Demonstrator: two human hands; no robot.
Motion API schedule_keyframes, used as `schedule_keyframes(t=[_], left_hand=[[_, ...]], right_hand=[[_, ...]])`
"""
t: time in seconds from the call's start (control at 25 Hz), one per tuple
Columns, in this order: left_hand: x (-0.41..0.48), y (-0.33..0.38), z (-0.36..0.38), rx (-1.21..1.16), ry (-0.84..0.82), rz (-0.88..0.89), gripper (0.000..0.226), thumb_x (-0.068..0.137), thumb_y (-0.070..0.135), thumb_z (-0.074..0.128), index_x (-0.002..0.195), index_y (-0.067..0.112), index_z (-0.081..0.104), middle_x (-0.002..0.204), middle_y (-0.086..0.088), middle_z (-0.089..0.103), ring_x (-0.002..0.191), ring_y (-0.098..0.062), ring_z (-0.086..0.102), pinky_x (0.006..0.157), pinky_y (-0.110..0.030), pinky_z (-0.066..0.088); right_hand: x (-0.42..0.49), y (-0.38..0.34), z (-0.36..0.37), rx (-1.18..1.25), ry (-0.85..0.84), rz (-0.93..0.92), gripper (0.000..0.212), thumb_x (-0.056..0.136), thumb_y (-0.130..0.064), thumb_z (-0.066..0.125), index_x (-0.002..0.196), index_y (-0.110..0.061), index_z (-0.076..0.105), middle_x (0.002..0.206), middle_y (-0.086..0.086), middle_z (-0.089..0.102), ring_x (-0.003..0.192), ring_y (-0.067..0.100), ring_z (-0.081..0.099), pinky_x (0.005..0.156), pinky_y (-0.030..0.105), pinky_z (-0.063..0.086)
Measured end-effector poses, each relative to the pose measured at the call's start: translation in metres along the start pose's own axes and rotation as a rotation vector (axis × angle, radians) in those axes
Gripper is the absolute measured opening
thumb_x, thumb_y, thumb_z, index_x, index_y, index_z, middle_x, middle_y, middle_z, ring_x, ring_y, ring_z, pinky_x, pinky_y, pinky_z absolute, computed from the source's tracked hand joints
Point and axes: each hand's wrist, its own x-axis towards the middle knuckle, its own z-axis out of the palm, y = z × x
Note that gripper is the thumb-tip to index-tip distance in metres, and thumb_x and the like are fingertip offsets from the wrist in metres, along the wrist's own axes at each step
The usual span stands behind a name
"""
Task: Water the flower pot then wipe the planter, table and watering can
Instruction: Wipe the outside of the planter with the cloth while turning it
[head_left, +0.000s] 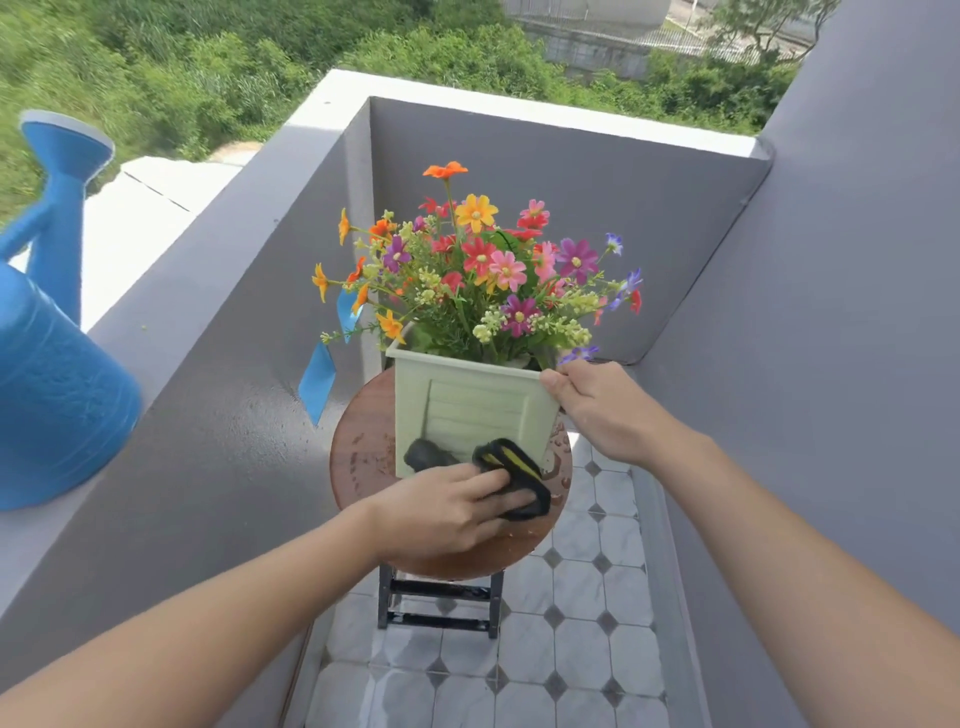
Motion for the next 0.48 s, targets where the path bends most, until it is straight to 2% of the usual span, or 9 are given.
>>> schedule_keyframes(t=[0.08, 0.16, 0.24, 0.32, 0.44, 0.48], left_hand=[[-0.013, -0.002, -0.006, 0.039, -0.034, 0.022, 0.038, 0.096, 0.012, 0.035, 0.098, 0.017, 0.073, 0.131, -0.005, 0.061, 0.11, -0.029, 0.041, 0.081, -0.03, 0.039], [-0.02, -0.028, -0.02, 0.025, 0.039, -0.165, 0.034, 0.096, 0.006, 0.036, 0.102, 0.012, 0.069, 0.13, -0.009, 0.061, 0.108, -0.032, 0.044, 0.078, -0.035, 0.05], [-0.027, -0.055, -0.031, 0.011, 0.132, -0.319, 0.025, 0.097, 0.004, 0.037, 0.105, 0.01, 0.06, 0.13, -0.01, 0.061, 0.105, -0.034, 0.045, 0.08, -0.04, 0.052], [-0.037, -0.053, -0.026, -0.028, 0.119, -0.265, 0.022, 0.098, 0.006, 0.036, 0.106, 0.012, 0.055, 0.13, -0.008, 0.061, 0.105, -0.033, 0.045, 0.082, -0.04, 0.05], [-0.052, -0.018, -0.011, -0.044, -0.021, -0.015, 0.041, 0.099, 0.005, 0.027, 0.099, 0.015, 0.067, 0.13, -0.003, 0.061, 0.105, -0.03, 0.046, 0.079, -0.033, 0.044], [-0.054, -0.015, -0.011, -0.035, -0.037, -0.009, 0.041, 0.099, 0.005, 0.027, 0.098, 0.014, 0.067, 0.13, -0.004, 0.061, 0.105, -0.03, 0.046, 0.079, -0.032, 0.044]], right_hand=[[-0.001, 0.001, -0.001, -0.011, 0.001, -0.023, 0.046, 0.1, -0.034, 0.033, 0.059, -0.015, 0.029, 0.058, 0.003, 0.039, 0.055, 0.014, 0.035, 0.052, 0.031, 0.026], [0.0, 0.001, -0.001, -0.026, 0.0, -0.046, 0.047, 0.101, -0.032, 0.033, 0.057, -0.014, 0.028, 0.056, 0.002, 0.035, 0.053, 0.013, 0.033, 0.053, 0.033, 0.023], [0.001, 0.001, -0.001, -0.015, 0.006, -0.042, 0.046, 0.1, -0.033, 0.034, 0.059, -0.014, 0.028, 0.057, 0.003, 0.036, 0.053, 0.013, 0.032, 0.052, 0.031, 0.023], [0.002, 0.001, -0.001, -0.009, 0.004, -0.033, 0.044, 0.1, -0.033, 0.034, 0.061, -0.014, 0.03, 0.058, 0.003, 0.037, 0.053, 0.014, 0.033, 0.051, 0.03, 0.025], [0.0, 0.002, -0.003, -0.001, -0.003, -0.018, 0.044, 0.1, -0.033, 0.034, 0.061, -0.015, 0.03, 0.059, 0.003, 0.038, 0.055, 0.015, 0.035, 0.056, 0.034, 0.028], [-0.001, 0.003, -0.003, -0.009, -0.002, -0.023, 0.045, 0.1, -0.033, 0.035, 0.06, -0.015, 0.029, 0.058, 0.002, 0.038, 0.055, 0.014, 0.035, 0.056, 0.034, 0.026]])
